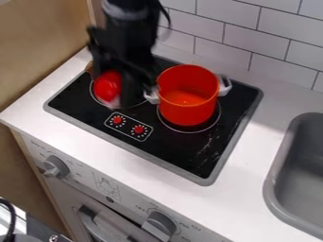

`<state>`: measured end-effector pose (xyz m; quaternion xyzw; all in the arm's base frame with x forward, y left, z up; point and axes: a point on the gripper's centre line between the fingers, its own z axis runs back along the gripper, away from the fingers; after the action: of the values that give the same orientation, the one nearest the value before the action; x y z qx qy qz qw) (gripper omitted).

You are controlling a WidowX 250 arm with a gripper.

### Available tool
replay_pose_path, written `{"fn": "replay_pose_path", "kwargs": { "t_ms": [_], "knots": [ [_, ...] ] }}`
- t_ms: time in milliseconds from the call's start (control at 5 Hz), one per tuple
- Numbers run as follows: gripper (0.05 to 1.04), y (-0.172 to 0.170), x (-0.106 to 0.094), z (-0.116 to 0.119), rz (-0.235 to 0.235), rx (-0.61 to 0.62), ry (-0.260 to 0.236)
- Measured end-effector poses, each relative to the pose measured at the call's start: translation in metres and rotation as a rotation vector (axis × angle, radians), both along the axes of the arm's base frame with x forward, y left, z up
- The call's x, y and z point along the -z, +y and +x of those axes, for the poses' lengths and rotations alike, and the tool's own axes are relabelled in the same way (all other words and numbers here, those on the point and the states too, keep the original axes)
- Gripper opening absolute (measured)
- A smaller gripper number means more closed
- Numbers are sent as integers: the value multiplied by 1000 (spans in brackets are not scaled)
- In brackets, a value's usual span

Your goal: Moved a red item to the left side side of the burner into the copper pot

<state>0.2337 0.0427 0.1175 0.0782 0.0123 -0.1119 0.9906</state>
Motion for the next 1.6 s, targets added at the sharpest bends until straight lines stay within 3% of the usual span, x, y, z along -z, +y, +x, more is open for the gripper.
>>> {"fn": "replay_pose_path", "kwargs": {
  "t_ms": [400, 800, 1000, 1200, 1400, 1600],
  "knots": [
    [561, 48, 6, 36, -3, 62, -23],
    [561, 66, 21, 57, 16, 80, -37],
    [635, 66, 26, 63, 18, 84, -59],
    [921, 67, 26, 66, 22, 70, -82],
    [1003, 60, 29, 64, 14, 52, -71],
    [1000, 56, 29, 60, 4, 30, -45]
  ]
}}
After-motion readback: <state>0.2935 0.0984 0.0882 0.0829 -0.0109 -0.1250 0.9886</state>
